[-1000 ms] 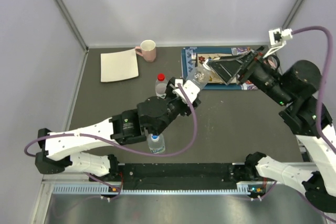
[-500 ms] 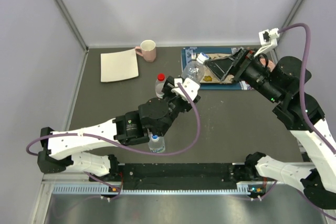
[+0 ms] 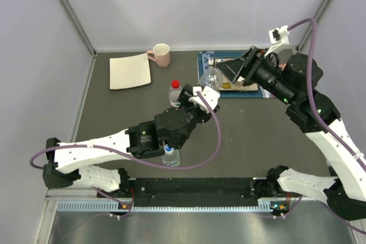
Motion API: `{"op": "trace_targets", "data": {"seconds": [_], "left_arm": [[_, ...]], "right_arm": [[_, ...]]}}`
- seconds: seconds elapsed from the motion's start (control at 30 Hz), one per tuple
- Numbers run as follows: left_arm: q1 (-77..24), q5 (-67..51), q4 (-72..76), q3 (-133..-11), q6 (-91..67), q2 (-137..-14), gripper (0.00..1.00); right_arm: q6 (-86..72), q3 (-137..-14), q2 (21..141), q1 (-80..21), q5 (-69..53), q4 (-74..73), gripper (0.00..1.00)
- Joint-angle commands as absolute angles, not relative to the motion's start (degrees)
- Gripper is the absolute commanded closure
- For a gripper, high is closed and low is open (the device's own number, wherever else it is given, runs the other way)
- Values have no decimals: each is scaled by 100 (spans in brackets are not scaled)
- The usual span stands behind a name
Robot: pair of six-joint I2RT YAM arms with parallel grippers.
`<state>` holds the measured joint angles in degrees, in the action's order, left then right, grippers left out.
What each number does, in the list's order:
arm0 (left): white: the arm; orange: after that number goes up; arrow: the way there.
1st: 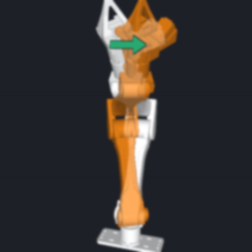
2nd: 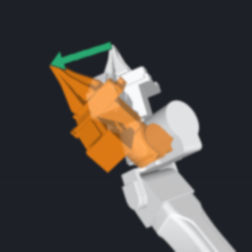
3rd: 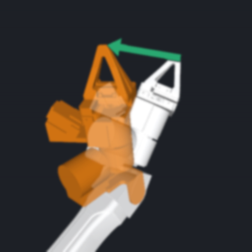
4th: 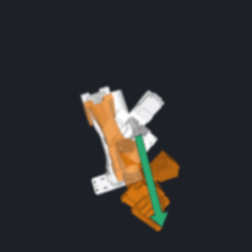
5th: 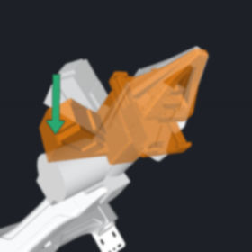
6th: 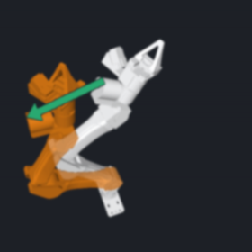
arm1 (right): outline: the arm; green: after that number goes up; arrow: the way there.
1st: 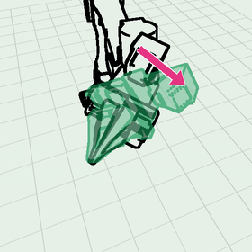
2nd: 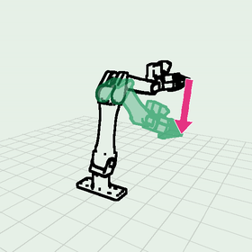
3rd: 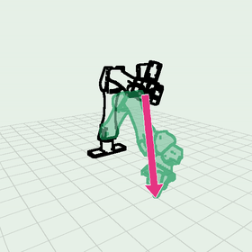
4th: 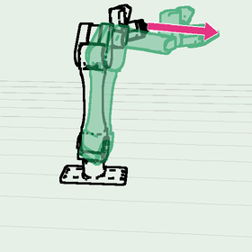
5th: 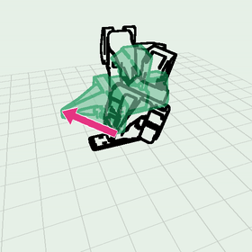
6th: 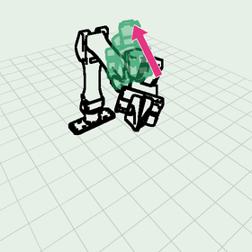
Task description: Unscrew the bottle caps
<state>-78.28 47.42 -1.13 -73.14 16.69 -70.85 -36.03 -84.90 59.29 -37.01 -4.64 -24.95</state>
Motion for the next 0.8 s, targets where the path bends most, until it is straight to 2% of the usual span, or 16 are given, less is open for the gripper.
{"op": "trace_targets", "data": {"seconds": [0.0, 0.17, 0.27, 0.37, 0.4, 0.47, 0.5, 0.63, 0.77], "left_arm": [[-7866, 4729, 202, -7304, 1749, -7049, 53], [-7858, 4720, 211, -7321, 1775, -7066, 53], [-7866, 4729, 220, -7286, 1749, -7066, 53], [-7866, 4720, 263, -7251, 1723, -7049, 53], [-7866, 4711, 272, -7242, 1723, -7040, 53], [-7866, 4676, 290, -7225, 1696, -7014, 53], [-7866, 4641, 307, -7225, 1679, -6988, 53], [-7613, 4107, 203, -7119, 1014, -6768, 49], [-7041, 2412, -184, -7067, 195, -6330, 51]], "right_arm": [[-3507, -8824, 5994, -3744, -510, -2189, 35], [-3524, -8824, 6064, -3744, -562, -2136, 44], [-3533, -8763, 6047, -3735, -615, -2127, 53], [-3524, -8658, 6003, -3735, -659, -2118, 68], [-3524, -8622, 5977, -3744, -659, -2109, 82], [-3516, -8543, 5942, -3744, -746, -2109, 97], [-3472, -8526, 5941, -3744, -834, -2109, 100], [-3147, -8587, 5968, -3744, -1256, -2240, 100], [-2769, -8841, 5976, -3727, -1712, -2487, 100]]}}
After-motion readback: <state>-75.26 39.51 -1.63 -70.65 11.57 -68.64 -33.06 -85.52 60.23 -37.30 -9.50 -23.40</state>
